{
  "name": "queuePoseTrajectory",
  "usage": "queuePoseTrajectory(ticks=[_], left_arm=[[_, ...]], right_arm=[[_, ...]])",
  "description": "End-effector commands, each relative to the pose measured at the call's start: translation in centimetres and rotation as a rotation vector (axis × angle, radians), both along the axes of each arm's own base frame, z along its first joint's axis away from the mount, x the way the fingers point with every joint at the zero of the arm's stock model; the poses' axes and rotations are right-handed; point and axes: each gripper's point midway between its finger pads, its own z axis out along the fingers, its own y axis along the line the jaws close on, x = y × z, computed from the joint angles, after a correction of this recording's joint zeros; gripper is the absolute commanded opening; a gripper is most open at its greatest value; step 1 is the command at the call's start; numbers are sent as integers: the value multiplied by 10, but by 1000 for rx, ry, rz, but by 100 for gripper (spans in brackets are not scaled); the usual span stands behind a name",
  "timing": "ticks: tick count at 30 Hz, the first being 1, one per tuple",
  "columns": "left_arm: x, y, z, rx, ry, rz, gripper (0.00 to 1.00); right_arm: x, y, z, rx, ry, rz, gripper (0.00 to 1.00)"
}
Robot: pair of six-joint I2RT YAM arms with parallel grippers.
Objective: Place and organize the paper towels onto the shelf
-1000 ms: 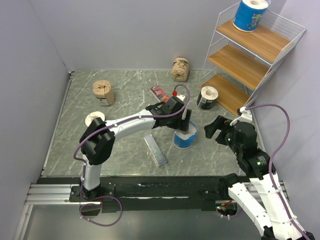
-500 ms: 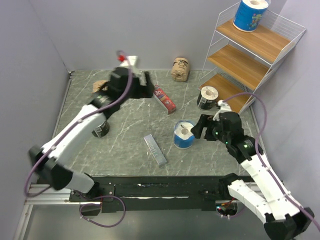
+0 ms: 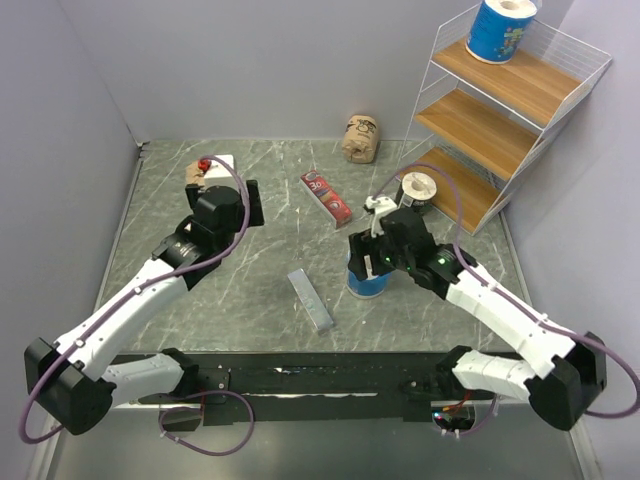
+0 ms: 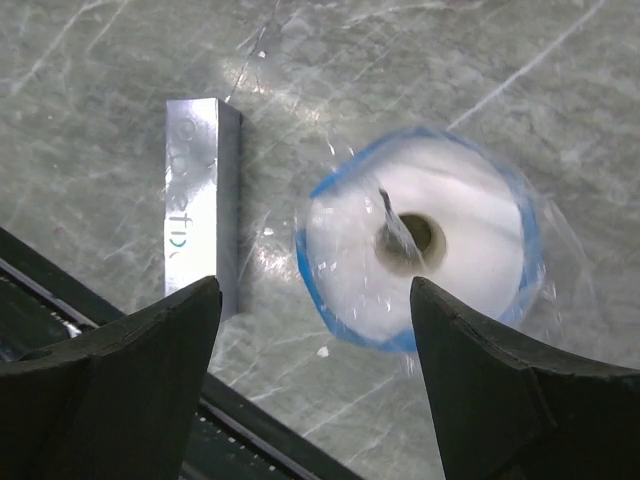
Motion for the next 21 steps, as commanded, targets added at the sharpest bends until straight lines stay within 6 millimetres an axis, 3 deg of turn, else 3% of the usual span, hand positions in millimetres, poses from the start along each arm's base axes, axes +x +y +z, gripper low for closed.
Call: queuePoseTrajectory(ticks=[1, 16, 21], left_arm=[[0, 20, 44, -36, -138, 97, 96], [3, 14, 36, -44, -115, 86, 96], [3, 17, 37, -39, -118, 97, 96]], right_arm=[[19, 14, 14, -64, -104, 72, 82], [28, 21, -39, -220, -16, 70, 77], [29, 14, -61, -311, 19, 29, 73]])
